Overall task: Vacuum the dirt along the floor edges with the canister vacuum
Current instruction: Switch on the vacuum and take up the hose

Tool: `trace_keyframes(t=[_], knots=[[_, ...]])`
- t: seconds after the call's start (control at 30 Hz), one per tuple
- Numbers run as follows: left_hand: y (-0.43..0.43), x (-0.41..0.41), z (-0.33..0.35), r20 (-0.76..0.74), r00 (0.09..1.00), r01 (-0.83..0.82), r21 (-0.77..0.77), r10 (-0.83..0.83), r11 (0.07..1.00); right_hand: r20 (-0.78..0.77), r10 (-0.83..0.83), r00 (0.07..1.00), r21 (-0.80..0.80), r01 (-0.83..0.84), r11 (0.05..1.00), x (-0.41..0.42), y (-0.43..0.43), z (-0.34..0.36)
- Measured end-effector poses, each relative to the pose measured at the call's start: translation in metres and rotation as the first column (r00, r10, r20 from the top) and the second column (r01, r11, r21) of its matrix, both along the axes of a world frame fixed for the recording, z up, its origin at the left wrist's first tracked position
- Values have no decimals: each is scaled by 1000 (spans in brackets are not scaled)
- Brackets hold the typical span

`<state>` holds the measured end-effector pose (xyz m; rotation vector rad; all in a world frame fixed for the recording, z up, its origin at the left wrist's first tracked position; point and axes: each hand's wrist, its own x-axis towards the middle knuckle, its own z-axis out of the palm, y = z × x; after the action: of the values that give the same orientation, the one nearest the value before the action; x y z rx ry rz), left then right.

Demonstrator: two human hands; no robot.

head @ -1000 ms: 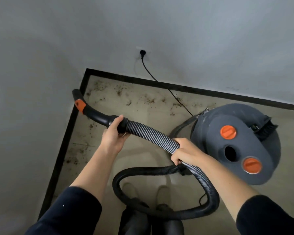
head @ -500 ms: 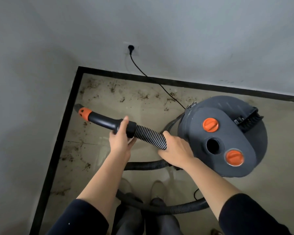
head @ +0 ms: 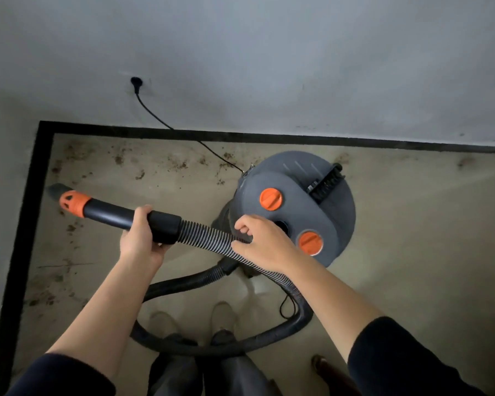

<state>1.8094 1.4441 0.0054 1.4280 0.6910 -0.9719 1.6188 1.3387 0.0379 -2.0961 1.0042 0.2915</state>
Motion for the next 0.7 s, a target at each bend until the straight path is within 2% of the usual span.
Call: trace_keyframes(t=[0.17,0.27,0.37,0.57,0.63,0.7], knots=[[-18,-32,12,27,993,113,11,-113,994,105,-234,967,-141,247,959,-38,-22,2],[-27,-47,13,31,989,147,-8,-146,989,84,-372,924,-186,381,906,-55,-39,0],[-32,-57,10,28,986,164,-18,-163,986,61,-416,907,-202,419,885,-64,-49,-7],[-32,-63,2,23,981,194,-15,-193,981,2,-291,957,-273,281,920,-41,-58,-19],[-34,-62,0,29,980,200,-13,-199,980,-85,-189,978,-365,146,919,-26,-63,-21],[-35,-59,-1,34,978,205,-14,-204,979,-236,-46,971,-484,-76,872,-15,-69,-23]])
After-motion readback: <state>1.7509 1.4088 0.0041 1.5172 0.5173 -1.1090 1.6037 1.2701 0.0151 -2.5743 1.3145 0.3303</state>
